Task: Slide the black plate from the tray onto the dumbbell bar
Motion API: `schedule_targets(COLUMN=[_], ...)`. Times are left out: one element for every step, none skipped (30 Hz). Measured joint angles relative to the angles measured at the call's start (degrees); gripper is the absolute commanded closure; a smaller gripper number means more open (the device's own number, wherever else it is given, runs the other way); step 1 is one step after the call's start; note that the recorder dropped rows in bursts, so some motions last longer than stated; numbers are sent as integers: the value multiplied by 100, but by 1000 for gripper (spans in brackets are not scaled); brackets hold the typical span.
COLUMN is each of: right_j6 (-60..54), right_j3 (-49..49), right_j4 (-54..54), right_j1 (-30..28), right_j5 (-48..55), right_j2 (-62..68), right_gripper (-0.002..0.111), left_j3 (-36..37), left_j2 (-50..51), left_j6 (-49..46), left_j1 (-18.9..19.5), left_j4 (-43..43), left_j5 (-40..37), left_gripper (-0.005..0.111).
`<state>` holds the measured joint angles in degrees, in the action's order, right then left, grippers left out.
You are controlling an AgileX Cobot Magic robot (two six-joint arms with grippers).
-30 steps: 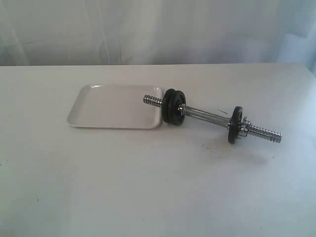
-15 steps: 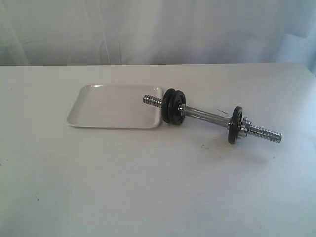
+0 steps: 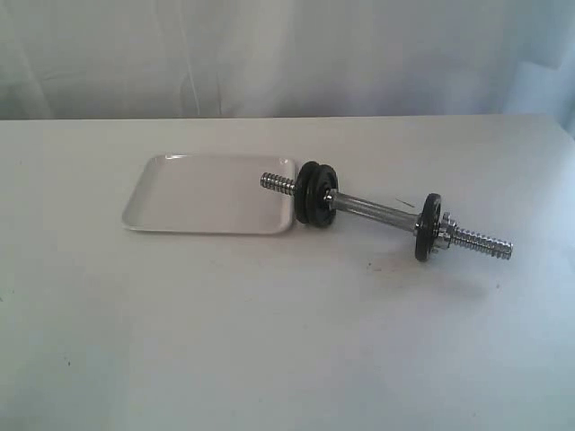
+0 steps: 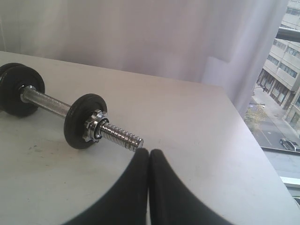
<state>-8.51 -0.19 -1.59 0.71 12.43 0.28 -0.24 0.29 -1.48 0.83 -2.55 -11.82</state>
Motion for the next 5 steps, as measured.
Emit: schedule_targets(right_j6=[0, 0, 0, 0, 0], right_j3=[0, 0, 0, 0, 0], right_j4=[0, 0, 0, 0, 0], right_j1=[0, 0, 0, 0, 0], right_j5=[0, 0, 0, 0, 0], right_j2=[0, 0, 0, 0, 0], right_gripper=[108, 108, 108, 108, 108], left_j3=[0, 0, 0, 0, 0], left_j2=[0, 0, 0, 0, 0], left_j6=[0, 0, 0, 0, 0], left_j1=[0, 0, 0, 0, 0], left_j4=[0, 0, 0, 0, 0], left_j5=[0, 0, 0, 0, 0], left_gripper=[107, 107, 107, 107, 107])
